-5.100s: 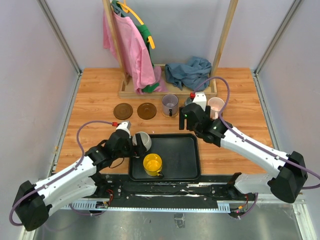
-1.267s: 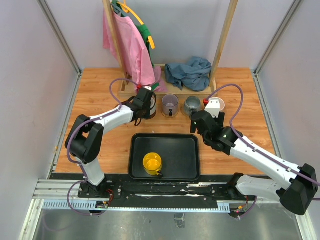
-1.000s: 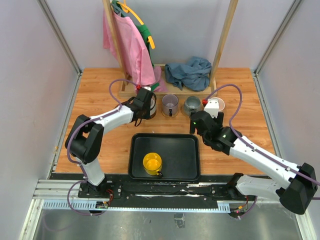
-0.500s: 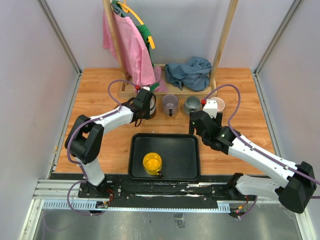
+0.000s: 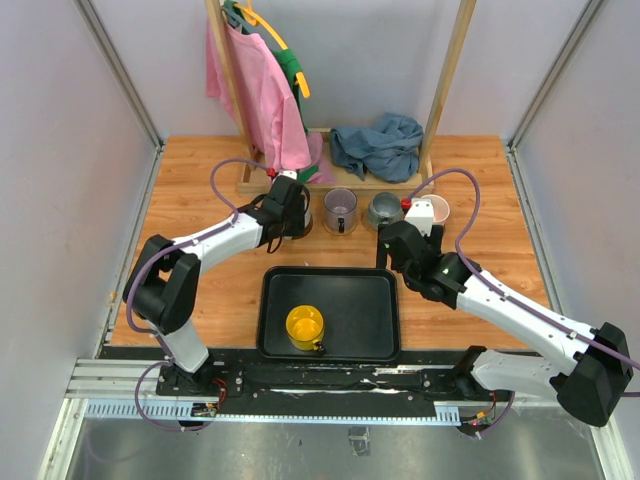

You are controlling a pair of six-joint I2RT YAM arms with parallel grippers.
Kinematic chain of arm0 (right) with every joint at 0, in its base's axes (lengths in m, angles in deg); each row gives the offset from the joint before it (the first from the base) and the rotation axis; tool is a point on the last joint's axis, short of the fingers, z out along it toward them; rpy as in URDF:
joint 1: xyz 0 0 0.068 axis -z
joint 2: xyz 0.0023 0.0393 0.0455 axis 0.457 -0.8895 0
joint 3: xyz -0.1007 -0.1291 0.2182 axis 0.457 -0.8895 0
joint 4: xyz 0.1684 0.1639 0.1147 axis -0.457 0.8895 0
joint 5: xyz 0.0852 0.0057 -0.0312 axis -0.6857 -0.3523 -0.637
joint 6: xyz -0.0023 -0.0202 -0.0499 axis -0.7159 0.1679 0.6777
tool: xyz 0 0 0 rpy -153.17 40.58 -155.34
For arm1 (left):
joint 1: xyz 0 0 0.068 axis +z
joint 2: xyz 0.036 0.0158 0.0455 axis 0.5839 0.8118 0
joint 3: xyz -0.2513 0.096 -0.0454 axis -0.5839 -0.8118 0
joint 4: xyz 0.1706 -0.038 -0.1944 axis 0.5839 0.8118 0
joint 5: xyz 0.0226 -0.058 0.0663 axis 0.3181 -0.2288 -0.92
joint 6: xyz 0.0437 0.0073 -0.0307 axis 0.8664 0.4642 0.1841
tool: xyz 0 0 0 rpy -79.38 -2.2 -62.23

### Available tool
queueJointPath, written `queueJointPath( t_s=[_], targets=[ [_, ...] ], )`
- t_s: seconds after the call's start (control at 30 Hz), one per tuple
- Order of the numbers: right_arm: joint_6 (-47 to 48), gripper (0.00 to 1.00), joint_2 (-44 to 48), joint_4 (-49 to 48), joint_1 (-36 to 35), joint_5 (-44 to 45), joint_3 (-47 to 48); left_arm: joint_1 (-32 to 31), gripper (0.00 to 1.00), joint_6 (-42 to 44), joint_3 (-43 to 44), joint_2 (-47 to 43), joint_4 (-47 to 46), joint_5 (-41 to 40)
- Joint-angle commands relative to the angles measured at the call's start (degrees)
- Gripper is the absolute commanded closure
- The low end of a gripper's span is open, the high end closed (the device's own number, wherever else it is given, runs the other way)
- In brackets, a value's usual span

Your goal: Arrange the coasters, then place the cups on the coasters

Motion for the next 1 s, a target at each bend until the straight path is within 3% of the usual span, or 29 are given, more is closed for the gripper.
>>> queueJointPath(
  t_s=[0.0,0.17,0.43,0.73,0.97],
  targets=[
    [-0.7,0.15,-0.2,-0.7,0.9,-0.1,-0.6,0.5,0.37,-0.4,-0.5,-1.6,-0.1,0.1],
    [-0.4,0.15,-0.2,-0.8,0.9,0.0,-0.4,0.5,0.25,-0.4,-0.8,-3.4,0.5,0.3],
    [2.6,0.15,-0.7,-1.9,0.8,-1.9,-0.2,0.4,0.2,-0.5,-4.6,-12.1,2.0,2.1],
    [21.6,0.19,1.7,-11.6,0.7,-30.3,-1.2,-0.8,0.2,-4.7,-16.1,-26.0,5.5,2.0],
    [29.6,0.26,0.0,-11.8,-1.0,-46.3,1.5,-6.2,0.2,-10.9,-23.3,-36.5,9.3,-0.9]
  ],
)
